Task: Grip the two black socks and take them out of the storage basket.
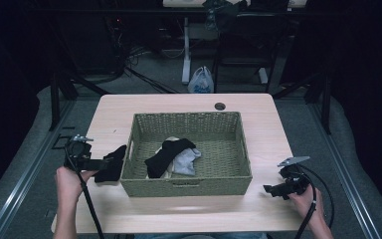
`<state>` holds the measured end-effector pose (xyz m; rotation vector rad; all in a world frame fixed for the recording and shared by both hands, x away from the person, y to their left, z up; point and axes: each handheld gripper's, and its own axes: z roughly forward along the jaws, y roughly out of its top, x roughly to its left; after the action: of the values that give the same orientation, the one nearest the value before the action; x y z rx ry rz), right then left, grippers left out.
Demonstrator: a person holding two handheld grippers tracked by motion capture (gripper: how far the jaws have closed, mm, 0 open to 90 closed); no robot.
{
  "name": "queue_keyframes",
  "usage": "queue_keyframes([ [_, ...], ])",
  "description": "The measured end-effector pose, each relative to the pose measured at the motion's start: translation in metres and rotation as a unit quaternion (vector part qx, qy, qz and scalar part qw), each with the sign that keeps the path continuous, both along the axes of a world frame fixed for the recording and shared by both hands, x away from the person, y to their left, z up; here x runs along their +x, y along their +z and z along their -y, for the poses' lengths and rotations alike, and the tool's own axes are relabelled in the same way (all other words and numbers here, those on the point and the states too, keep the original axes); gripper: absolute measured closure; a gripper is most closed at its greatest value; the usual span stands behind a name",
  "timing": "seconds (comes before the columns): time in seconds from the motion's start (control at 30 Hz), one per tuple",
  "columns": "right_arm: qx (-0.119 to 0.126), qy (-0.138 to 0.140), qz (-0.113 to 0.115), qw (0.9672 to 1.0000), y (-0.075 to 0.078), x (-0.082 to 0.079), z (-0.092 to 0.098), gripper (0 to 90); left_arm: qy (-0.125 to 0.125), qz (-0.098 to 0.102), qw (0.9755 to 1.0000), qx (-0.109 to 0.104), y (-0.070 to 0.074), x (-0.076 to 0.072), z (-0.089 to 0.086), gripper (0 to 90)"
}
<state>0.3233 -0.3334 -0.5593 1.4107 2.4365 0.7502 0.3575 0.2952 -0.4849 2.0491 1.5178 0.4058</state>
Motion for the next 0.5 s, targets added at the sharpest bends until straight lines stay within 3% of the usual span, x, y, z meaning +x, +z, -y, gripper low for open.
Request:
queue_keyframes([
  [0.27,0.003,0.000,-0.005,1.0000,-0.001,0.000,0.000,5.3,-0.019,0.061,0.9979,0.012,0.037,-0.008,0.017,5.1],
  [0.5,0.003,-0.002,-0.003,1.0000,0.000,-0.002,0.001,5.4,-0.067,0.078,0.9943,0.025,0.071,-0.002,0.045,3.4],
])
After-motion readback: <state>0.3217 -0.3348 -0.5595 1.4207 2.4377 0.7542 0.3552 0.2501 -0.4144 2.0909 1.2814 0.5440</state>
